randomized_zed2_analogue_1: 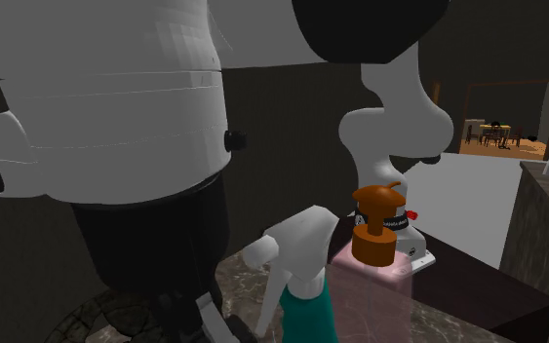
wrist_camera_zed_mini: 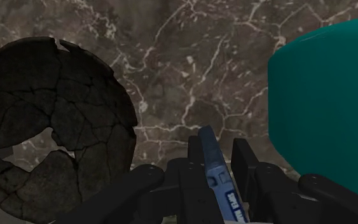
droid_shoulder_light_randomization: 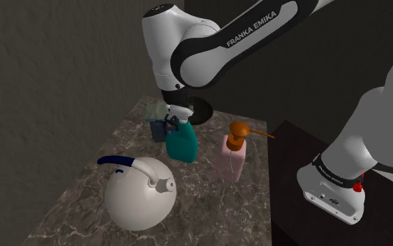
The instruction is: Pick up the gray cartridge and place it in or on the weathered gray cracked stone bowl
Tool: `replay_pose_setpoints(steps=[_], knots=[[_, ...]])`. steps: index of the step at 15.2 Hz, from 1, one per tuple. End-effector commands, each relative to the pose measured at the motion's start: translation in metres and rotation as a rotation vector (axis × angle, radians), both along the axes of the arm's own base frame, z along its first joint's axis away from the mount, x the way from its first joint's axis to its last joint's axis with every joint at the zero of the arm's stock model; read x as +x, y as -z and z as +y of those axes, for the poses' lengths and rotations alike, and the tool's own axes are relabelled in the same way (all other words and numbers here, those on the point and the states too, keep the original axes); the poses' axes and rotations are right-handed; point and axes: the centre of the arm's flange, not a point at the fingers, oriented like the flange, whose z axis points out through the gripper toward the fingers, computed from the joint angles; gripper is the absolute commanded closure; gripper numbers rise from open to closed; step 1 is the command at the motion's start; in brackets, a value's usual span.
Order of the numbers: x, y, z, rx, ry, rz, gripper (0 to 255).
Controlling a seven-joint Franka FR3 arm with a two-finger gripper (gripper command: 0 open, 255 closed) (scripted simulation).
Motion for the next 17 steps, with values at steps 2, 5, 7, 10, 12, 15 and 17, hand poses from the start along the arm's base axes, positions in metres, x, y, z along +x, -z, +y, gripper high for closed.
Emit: replay_pose_setpoints(steps=[2,5,7,10,12,15,17], knots=[[0.000,0.002,0.000,-0.001,0.000,0.003,255],[-0.001,0.002,0.000,-0.002,0.000,0.003,255],[0.000,-0.004,-0.001,-0.001,0.000,0.003,255],[0.000,-0.020,-0.001,-0.001,0.000,0.003,255],[0.000,-0.030,-0.001,-0.001,0.000,0.003,255],[0.000,-0.046,-0.001,-0.001,0.000,0.003,255],[0.000,-0.057,-0.001,-0.001,0.000,0.003,255]])
